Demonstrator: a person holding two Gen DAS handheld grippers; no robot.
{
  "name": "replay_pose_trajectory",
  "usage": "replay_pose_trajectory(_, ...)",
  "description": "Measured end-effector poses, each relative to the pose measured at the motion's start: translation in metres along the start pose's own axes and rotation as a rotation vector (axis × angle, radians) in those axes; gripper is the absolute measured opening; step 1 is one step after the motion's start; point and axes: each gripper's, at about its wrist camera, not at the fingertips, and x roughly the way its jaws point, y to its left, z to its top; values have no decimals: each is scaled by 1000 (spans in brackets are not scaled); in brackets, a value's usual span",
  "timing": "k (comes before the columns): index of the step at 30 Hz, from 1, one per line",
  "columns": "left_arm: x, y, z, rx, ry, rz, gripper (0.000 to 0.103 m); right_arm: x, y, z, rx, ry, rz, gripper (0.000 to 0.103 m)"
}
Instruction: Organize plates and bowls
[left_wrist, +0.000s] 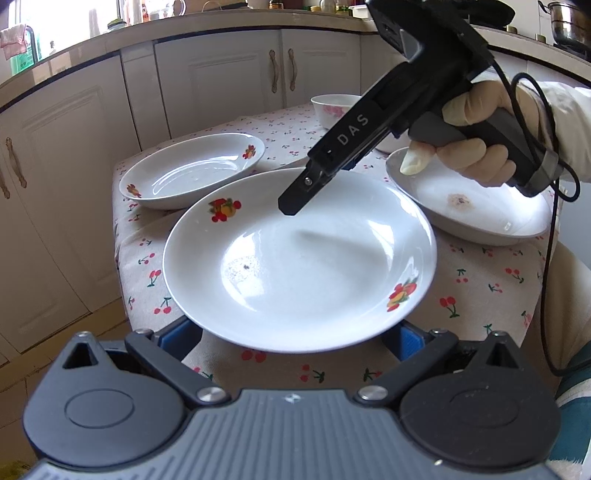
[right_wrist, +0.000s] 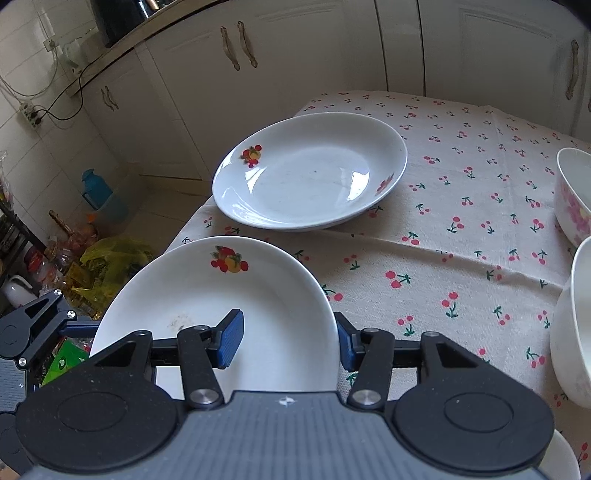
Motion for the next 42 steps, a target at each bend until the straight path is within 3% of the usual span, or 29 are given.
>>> replay_pose_trajectory(4,1,1,0,0,2,3,102,0,4,1,-19,-2,-10,59)
replay_pose_trajectory(9,-2,-2,0,-2,-1,11,102,-3,6,1,-27,-7,12,71)
replay_pose_trajectory(11,-6,-1,-1,-25,-3,6,102,-8,11,1,-58,-25,-10,82)
replay_pose_trajectory(19,-38,-16,-7,-74,-19,75,102,-62,26,-12,-100,-131,-31,100)
replay_pose_trajectory(29,-69,-70,11,-97,-122,53,102,-123,19,-72,-59,-201,-103,101)
replay_pose_trajectory(42,-58,-117,41,-68,-85,47,102,-173,-22,-156,-37,-269,-235,103)
